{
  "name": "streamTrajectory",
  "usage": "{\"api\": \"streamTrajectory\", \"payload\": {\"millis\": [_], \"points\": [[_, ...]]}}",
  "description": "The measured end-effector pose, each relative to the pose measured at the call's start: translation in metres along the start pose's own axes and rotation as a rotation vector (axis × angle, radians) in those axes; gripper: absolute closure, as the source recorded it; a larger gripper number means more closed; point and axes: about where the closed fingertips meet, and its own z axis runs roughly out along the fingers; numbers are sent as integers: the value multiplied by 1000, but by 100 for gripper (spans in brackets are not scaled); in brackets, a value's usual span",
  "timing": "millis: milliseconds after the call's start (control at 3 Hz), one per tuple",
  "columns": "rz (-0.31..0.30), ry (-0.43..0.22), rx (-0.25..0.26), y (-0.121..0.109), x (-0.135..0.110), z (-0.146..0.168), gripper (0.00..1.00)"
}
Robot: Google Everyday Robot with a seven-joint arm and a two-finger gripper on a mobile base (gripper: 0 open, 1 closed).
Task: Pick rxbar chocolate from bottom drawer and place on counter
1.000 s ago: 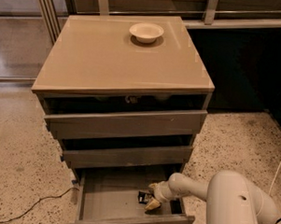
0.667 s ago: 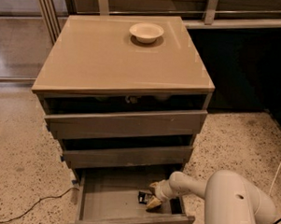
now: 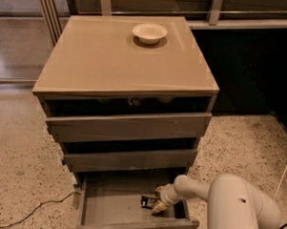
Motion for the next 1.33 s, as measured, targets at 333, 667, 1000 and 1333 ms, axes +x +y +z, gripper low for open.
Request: {"api": "streamTrajectory", "payload": {"millis": [333,667,1000,1333], "points": [[-5,11,-2,3,10,4,35],[-7,32,-16,7,19,12,39],[-7,41,-21,9,22,15,39],[-8,44,-25,9,22,17,46]]}}
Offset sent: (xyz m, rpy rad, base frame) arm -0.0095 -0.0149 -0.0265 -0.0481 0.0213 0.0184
